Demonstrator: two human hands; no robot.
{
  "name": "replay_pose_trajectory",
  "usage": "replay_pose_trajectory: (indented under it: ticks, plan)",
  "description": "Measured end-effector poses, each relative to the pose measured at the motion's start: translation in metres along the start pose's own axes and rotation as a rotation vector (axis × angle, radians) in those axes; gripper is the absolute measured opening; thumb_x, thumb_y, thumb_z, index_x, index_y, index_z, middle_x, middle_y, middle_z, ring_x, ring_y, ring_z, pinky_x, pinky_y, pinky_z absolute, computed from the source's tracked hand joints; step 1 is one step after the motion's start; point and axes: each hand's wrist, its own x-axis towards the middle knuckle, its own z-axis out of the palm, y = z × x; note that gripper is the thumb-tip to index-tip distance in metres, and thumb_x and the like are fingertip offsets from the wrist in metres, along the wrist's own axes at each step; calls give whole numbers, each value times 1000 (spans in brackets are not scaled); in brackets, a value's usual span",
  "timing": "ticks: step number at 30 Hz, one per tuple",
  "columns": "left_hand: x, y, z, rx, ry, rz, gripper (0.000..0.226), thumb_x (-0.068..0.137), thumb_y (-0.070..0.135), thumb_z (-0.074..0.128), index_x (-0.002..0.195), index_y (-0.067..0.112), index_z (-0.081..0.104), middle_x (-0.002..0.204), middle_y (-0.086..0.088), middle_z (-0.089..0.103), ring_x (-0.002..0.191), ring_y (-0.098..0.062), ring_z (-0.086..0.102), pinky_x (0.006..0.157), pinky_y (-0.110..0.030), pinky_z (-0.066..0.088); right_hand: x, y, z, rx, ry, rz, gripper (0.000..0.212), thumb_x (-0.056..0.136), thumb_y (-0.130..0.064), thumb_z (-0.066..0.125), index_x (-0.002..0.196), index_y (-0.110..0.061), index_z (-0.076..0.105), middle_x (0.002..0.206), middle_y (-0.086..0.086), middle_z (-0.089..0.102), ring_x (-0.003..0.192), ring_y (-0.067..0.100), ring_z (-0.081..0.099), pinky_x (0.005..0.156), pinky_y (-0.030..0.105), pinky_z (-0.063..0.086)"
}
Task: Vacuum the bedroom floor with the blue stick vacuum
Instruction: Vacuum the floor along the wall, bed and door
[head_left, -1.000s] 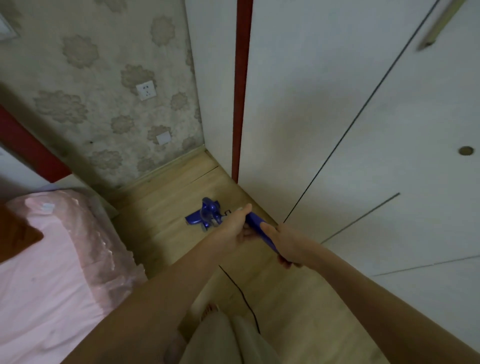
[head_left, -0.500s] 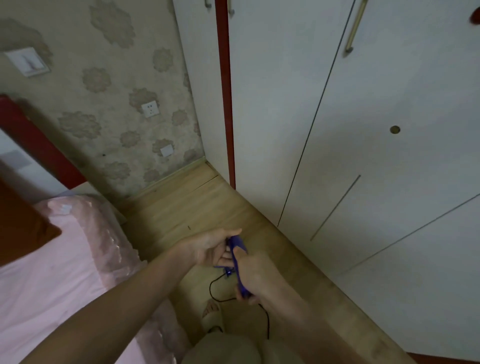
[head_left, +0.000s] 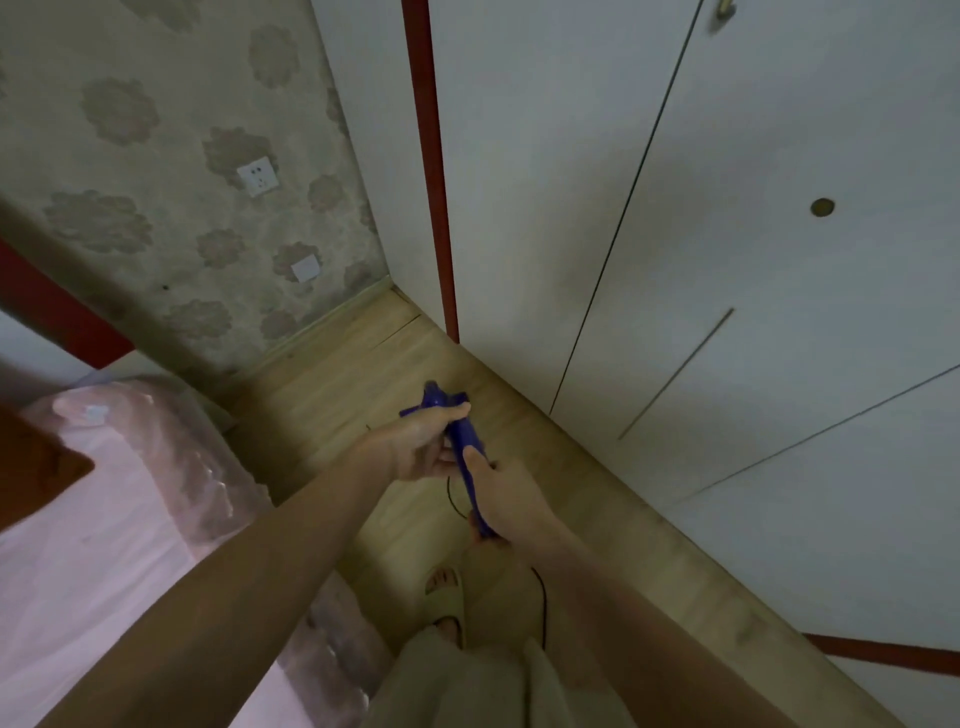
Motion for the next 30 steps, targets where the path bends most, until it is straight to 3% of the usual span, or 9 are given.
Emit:
replay_pose_trajectory:
  ticks: [2,6,13,17,21,25,30]
  plan:
    - [13,11,-5,-21,28,11,29,98,35,51,104,7,56,92,-12,68,87,-25,65,87,-37,52,19,-8,-1,-20,5,11,44,103,-47,30,119,-12,50,68,1,56,46,7,51,36,16,37]
    - [34,32,-14,-36,81,14,27,99,33,50,105,7,51,95,-14,65,83,-25,65,68,-35,53,53,-23,4,-56,-4,41,49,103,-49,30,134,-15,45,71,2,57,48,8,53,40,17,41]
    - [44,61,-34,-77,17,-43,26,99,29,51,108,5,51,95,-14,65,82,-25,66,66,-35,54,68,-51,-8,-136,29,44,43,101,-49,35,106,-11,55,63,0,56,36,5,47,35,15,36]
    - [47,96,-32,-75,-36,-24,27,101,30,48,97,3,52,95,-16,67,84,-25,67,64,-34,54,79,-83,-33,-180,101,15,43,100,-50,40,85,-13,56,55,0,57,31,7,46,38,17,38]
    - [63,117,-36,-101,-18,-17,32,100,31,49,113,2,50,103,-16,66,83,-25,68,52,-33,56,104,-100,-38,-226,101,27,47,99,-55,38,92,-12,56,59,1,58,32,7,47,38,17,37]
    - [85,127,-44,-199,42,15,28,100,29,49,112,3,47,92,-14,64,79,-25,65,67,-37,54,140,-106,-40,-274,45,-6,47,99,-57,36,94,-14,56,62,1,57,35,7,47,40,17,38]
    - [122,149,-54,-272,119,42,36,101,28,47,131,9,40,91,-13,62,78,-24,64,70,-40,57,197,-114,-38,-305,21,-26,52,98,-58,35,106,-11,56,64,3,57,36,8,49,35,14,34]
